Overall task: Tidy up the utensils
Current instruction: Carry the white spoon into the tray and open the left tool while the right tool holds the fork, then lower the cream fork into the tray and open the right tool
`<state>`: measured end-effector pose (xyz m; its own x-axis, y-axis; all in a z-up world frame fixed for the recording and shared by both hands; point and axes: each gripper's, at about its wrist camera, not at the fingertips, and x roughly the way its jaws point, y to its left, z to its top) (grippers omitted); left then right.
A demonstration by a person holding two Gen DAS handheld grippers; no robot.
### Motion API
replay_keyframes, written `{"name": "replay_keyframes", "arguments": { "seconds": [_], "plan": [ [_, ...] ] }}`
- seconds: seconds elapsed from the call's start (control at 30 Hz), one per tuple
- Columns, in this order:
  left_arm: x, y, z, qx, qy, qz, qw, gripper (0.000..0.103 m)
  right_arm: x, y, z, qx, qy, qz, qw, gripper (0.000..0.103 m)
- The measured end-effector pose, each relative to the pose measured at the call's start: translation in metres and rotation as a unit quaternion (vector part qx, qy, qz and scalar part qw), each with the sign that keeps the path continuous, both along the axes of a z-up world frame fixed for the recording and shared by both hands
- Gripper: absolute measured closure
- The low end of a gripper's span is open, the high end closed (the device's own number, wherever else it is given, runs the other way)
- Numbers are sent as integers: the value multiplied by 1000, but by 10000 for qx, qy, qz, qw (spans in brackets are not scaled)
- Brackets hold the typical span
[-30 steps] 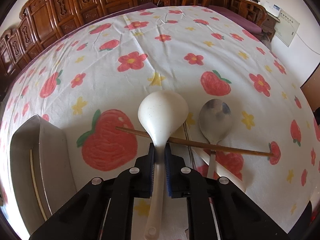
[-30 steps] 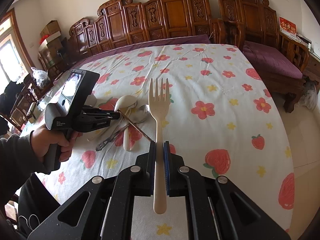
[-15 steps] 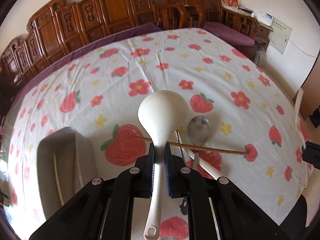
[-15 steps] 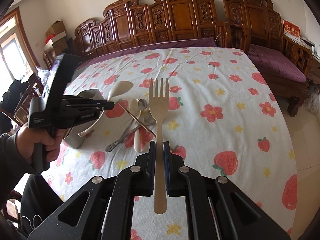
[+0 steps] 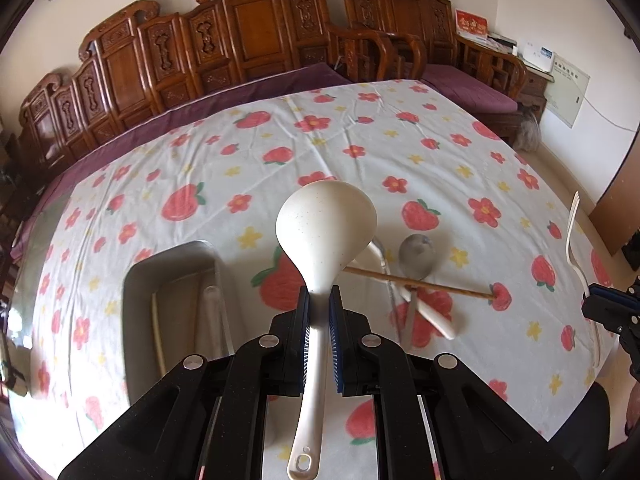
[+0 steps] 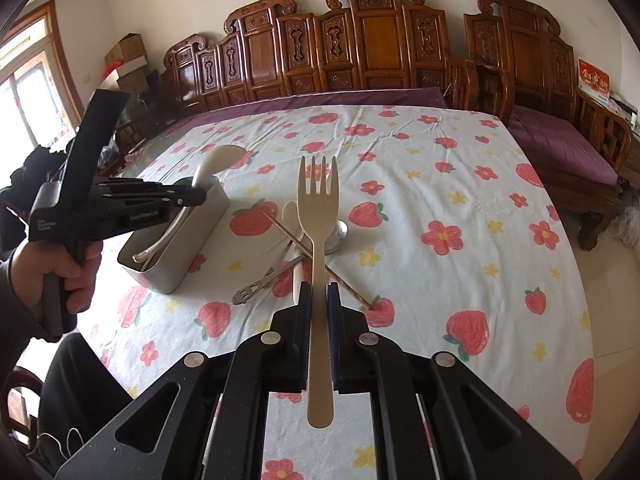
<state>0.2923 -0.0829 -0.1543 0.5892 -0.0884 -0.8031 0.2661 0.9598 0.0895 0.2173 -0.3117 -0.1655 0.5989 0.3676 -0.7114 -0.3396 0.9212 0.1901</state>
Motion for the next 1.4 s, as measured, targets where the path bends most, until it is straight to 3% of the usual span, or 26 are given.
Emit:
{"name": "replay_keyframes", "arguments": {
  "seconds": [0.5, 0.7, 0.93, 1.0, 1.07, 1.4],
  "plan": [
    [6, 80, -8, -88, 21, 597, 9982, 95, -8, 48, -7, -198, 15, 389, 9990, 94],
    [11, 108, -22, -323, 102, 843, 9959, 95, -4, 72, -4, -351, 19, 580, 9977, 94],
    [13, 126, -34, -436, 226, 867, 9950, 95, 11, 95, 3, -332, 24, 573, 9978, 94],
    [12, 129, -33, -441, 218, 859, 9951, 90, 14, 103, 3, -339, 41, 608, 9976, 94],
    [9, 132, -31, -395, 125, 788, 9960, 78, 17, 112, 2, -380, 56, 668, 9970, 94],
    [-31, 168, -9, -348, -239, 712, 9966, 69, 40, 174, -2, -417, 116, 959, 9945, 94]
  ]
}}
